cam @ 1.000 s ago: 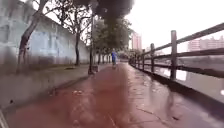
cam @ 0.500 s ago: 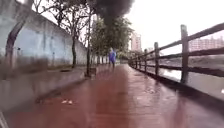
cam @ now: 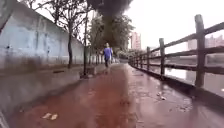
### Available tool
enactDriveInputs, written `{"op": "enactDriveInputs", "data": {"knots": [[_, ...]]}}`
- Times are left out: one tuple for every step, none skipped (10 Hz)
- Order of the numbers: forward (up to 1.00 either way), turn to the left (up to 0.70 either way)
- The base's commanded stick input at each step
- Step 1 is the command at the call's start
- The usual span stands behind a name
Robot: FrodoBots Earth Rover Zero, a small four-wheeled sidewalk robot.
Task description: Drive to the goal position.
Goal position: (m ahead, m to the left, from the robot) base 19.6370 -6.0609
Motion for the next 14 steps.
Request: {"op": "enactDriveInputs", "data": {"knots": [[1.00, 0.00], [1.00, 0.00], [1.00, -0.01], [1.00, -0.07], [1.00, -0.18], [1.00, -0.37], [1.00, -0.26], [1.00, 0.00], [1.00, 0.00], [1.00, 0.00], [1.00, 0.00], [1.00, 0.00], [1.00, 0.00], [1.00, 0.00]]}}
